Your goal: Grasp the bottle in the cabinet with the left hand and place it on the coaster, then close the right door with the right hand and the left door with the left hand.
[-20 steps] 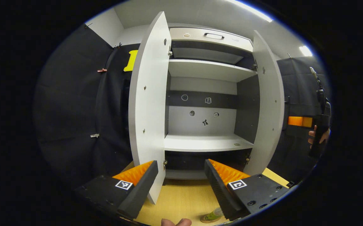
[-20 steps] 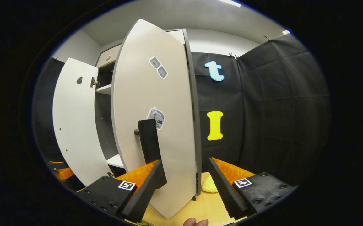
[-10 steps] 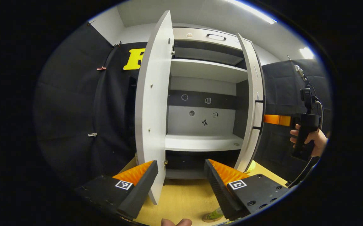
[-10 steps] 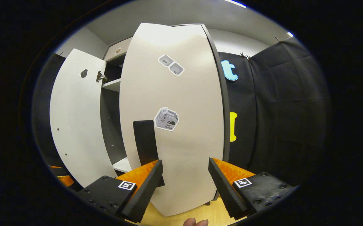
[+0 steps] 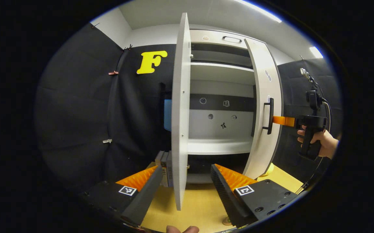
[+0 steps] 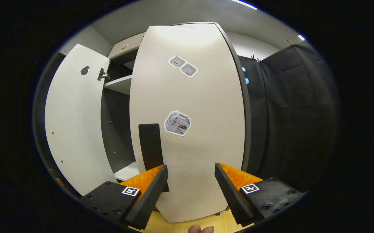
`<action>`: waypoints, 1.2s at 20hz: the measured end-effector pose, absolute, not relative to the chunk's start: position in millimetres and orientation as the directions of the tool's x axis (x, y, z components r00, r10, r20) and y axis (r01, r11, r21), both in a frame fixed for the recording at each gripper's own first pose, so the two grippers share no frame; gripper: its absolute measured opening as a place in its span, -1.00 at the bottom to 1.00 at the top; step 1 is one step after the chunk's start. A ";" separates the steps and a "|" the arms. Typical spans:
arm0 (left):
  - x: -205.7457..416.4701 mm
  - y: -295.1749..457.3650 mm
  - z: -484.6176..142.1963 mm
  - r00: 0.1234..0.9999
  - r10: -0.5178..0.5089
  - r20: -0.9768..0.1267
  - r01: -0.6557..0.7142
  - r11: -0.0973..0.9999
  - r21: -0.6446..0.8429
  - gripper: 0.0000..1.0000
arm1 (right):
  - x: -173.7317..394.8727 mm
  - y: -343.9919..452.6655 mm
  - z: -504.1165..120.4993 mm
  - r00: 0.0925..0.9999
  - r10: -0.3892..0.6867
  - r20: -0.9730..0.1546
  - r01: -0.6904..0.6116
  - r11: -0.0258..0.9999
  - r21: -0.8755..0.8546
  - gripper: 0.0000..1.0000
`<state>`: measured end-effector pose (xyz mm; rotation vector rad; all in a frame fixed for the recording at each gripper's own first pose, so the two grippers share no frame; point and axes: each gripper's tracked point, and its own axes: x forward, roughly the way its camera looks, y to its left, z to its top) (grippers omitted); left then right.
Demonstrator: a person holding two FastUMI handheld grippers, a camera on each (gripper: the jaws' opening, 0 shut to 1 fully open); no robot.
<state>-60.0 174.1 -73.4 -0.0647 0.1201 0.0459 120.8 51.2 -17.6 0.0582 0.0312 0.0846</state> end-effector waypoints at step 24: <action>11.9 281.4 -29.4 0.990 0.105 -0.096 -0.112 0.991 -0.069 0.89 | 67.2 25.3 -15.0 0.998 -0.048 -0.036 0.048 0.999 -0.004 0.95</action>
